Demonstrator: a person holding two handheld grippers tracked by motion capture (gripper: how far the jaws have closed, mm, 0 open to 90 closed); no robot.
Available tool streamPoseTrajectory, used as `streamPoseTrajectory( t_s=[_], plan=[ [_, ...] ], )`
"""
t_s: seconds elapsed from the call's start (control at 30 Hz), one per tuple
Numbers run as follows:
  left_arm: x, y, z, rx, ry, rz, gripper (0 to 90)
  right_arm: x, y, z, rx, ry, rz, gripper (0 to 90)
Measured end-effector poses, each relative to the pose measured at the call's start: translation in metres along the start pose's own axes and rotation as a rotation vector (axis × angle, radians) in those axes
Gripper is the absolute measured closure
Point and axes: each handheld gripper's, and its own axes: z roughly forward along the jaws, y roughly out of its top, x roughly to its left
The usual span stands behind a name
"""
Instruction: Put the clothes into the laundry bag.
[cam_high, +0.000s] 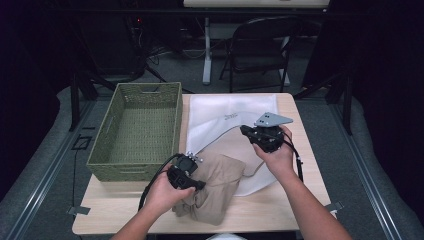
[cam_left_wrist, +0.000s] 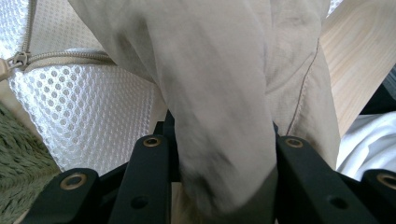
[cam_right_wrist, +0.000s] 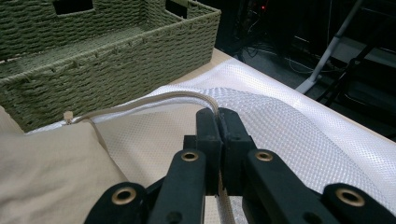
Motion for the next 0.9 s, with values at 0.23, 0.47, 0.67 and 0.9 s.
streamPoseTrajectory(
  t_s=[0.23,0.47,0.67,0.9],
  plan=[
    [0.002,0.005,-0.008,-0.025,-0.015,-0.013,68.6,0.002,0.0,0.0,0.001,-0.003,-0.008,88.0],
    [-0.001,0.016,-0.009,-0.05,-0.03,-0.01,68.7,0.004,-0.001,0.002,0.003,0.001,-0.014,88.0],
    [-0.004,0.025,-0.006,-0.056,-0.032,-0.004,68.7,0.004,-0.002,0.001,0.007,0.005,-0.012,88.1],
    [-0.005,0.035,0.002,-0.05,-0.035,-0.003,68.7,0.005,-0.003,0.002,0.005,0.007,-0.011,88.0]
  ],
)
